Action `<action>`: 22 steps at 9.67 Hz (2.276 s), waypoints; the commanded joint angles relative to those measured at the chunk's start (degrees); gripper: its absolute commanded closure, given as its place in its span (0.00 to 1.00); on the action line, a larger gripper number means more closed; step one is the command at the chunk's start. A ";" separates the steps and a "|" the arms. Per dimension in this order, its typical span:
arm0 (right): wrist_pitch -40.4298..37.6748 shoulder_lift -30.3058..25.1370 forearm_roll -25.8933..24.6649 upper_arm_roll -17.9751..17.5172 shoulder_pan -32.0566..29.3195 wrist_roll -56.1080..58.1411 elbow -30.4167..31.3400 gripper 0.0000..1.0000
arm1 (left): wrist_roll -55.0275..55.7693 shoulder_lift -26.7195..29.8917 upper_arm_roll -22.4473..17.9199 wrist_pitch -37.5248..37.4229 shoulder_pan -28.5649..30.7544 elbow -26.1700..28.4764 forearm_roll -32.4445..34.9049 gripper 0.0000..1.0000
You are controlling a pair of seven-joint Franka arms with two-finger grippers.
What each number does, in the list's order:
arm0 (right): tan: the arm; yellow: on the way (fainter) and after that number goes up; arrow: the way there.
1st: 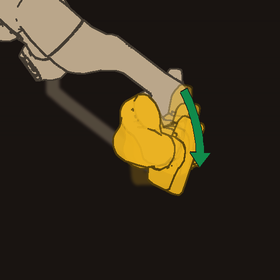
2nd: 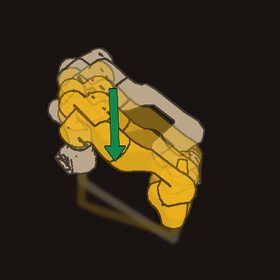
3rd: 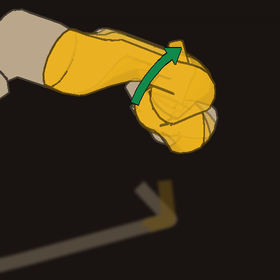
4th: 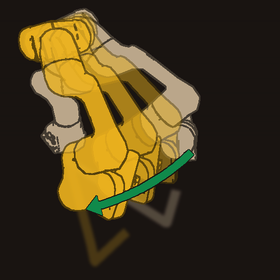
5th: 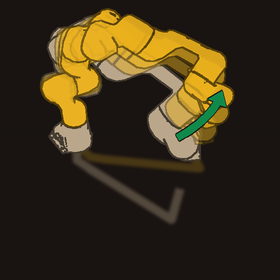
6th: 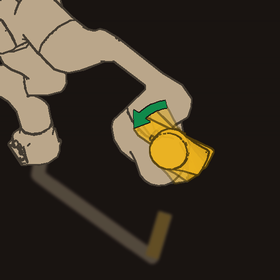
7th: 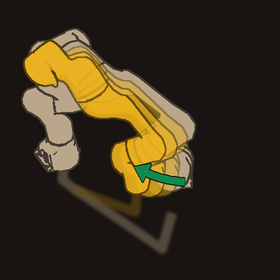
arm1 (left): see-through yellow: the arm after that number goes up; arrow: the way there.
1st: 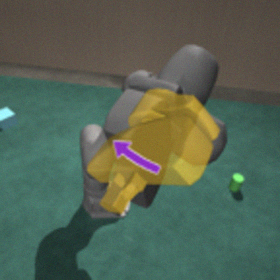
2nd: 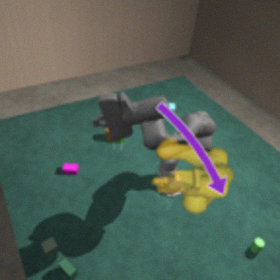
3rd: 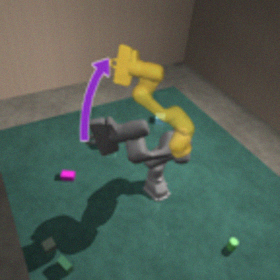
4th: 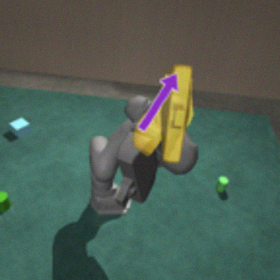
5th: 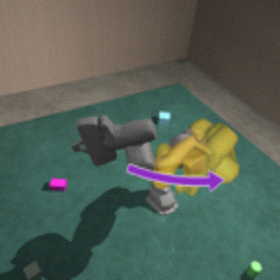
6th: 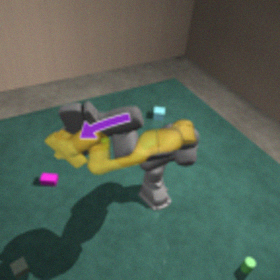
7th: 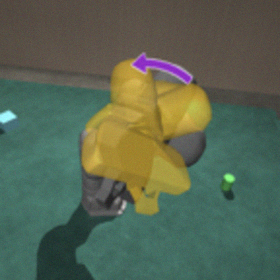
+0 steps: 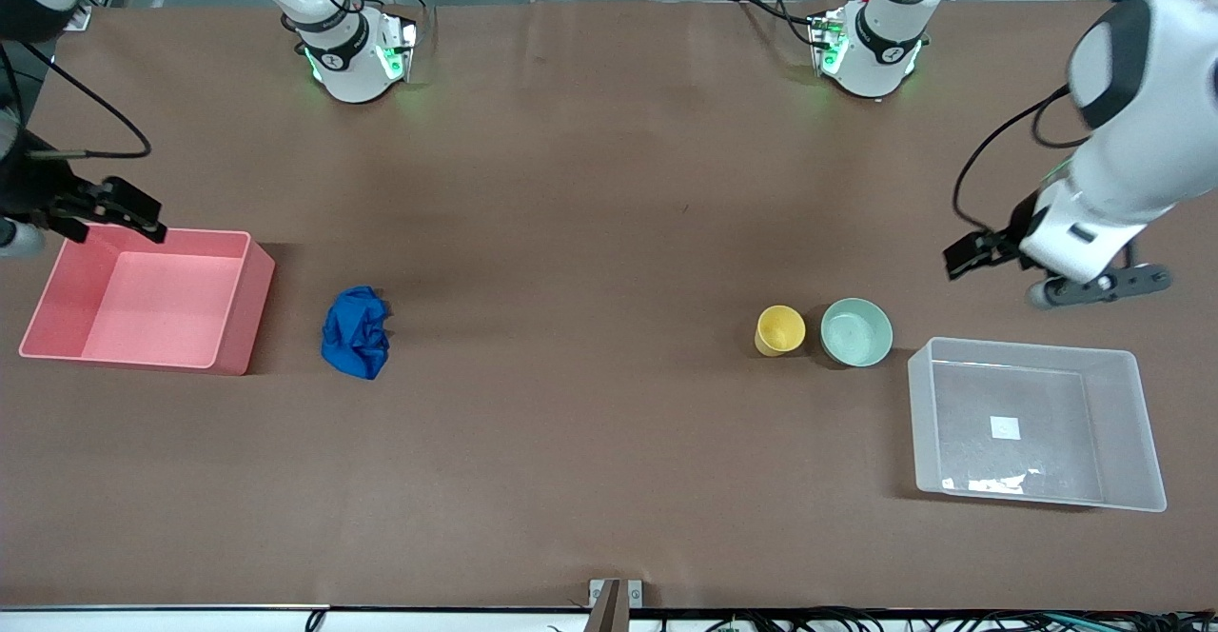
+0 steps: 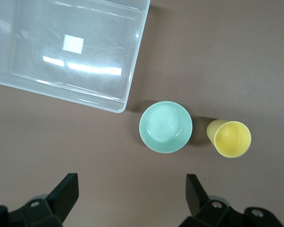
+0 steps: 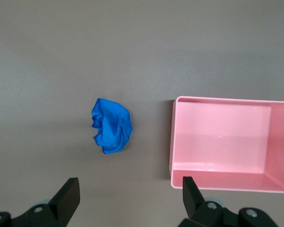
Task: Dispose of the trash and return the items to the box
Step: 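Move the right gripper toward the blue cloth while the left gripper reaches the green bowl, then grasp the blue cloth with the right gripper while the left gripper grasps the bowl, then lift the cloth into the pink bin while the left gripper places the bowl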
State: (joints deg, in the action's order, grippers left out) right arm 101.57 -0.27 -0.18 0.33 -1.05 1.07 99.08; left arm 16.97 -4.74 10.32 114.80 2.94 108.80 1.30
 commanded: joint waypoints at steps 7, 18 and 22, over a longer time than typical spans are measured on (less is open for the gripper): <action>33.31 7.03 0.53 -0.07 4.38 -2.12 27.21 0.04 | 1.67 -12.99 0.05 33.89 1.71 19.08 0.19 0.15; 46.08 24.01 0.53 -0.07 7.99 -6.96 26.43 0.83 | 1.23 -14.62 0.31 36.83 1.37 16.10 0.37 1.00; 44.50 23.66 0.53 -0.07 7.73 -6.61 26.52 0.85 | -0.52 -14.24 0.14 19.45 1.81 -1.18 0.63 1.00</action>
State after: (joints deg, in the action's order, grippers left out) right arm 146.98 23.65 -0.15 0.18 6.50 -5.20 125.57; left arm 17.67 -16.09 10.63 138.35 4.54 112.96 1.29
